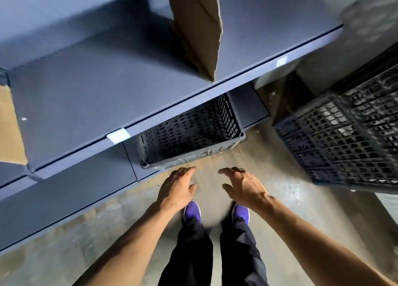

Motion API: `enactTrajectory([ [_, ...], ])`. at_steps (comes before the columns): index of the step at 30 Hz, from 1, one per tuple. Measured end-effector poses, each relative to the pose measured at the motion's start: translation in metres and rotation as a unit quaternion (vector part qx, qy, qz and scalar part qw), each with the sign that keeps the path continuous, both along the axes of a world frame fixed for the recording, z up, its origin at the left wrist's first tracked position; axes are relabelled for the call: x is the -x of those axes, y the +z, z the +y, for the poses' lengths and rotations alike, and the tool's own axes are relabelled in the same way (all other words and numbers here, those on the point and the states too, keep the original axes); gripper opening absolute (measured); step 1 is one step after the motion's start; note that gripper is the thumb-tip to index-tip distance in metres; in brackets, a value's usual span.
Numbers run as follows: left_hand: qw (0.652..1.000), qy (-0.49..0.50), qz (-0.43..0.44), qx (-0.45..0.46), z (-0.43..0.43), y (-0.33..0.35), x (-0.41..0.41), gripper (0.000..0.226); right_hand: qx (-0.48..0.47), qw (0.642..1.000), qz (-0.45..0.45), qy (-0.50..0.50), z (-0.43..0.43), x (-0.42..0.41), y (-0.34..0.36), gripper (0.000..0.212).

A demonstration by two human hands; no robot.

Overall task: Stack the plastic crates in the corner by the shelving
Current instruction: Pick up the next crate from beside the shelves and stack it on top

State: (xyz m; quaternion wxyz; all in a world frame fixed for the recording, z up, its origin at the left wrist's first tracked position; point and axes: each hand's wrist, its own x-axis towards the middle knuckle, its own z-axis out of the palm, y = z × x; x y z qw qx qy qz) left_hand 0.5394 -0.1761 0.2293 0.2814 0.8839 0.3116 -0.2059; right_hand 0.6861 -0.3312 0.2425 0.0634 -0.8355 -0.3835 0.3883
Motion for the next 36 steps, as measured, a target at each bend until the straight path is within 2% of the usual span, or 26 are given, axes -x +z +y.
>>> enactTrajectory([
  [7,0.999,-0.017,-0.009,-0.044,0.013,-0.091,-0.01,0.062,-0.015,1.0,-0.007,0.001,0.015,-0.007,-0.101,0.054],
  [10,0.996,0.013,-0.024,-0.091,0.026,-0.129,-0.018,0.062,-0.045,0.999,-0.024,0.012,0.026,-0.018,-0.141,0.057],
  [14,0.989,0.016,-0.021,-0.149,0.038,-0.182,-0.031,0.064,-0.104,0.989,-0.091,0.05,0.051,-0.037,-0.185,0.064],
  [18,0.988,0.033,-0.009,-0.15,0.045,-0.21,-0.043,0.058,-0.086,0.973,-0.174,0.124,0.069,-0.051,-0.208,0.066],
  [21,0.985,0.046,-0.009,-0.165,0.051,-0.218,-0.048,0.042,-0.049,0.969,-0.186,0.158,0.076,-0.06,-0.222,0.068],
  [25,0.985,0.032,0.034,-0.166,0.067,-0.226,-0.048,0.026,-0.026,0.97,-0.193,0.146,0.086,-0.062,-0.228,0.062],
  [28,0.984,0.005,0.087,-0.156,0.081,-0.229,-0.048,0.032,0.028,0.969,-0.184,0.164,0.1,-0.072,-0.229,0.062],
  [33,0.982,-0.054,0.126,-0.127,0.074,-0.213,-0.039,0.039,0.118,0.967,-0.147,0.171,0.109,-0.07,-0.218,0.056],
  [36,0.973,-0.101,0.158,-0.134,0.056,-0.186,-0.026,0.043,0.129,0.966,-0.137,0.177,0.095,-0.051,-0.202,0.053],
])
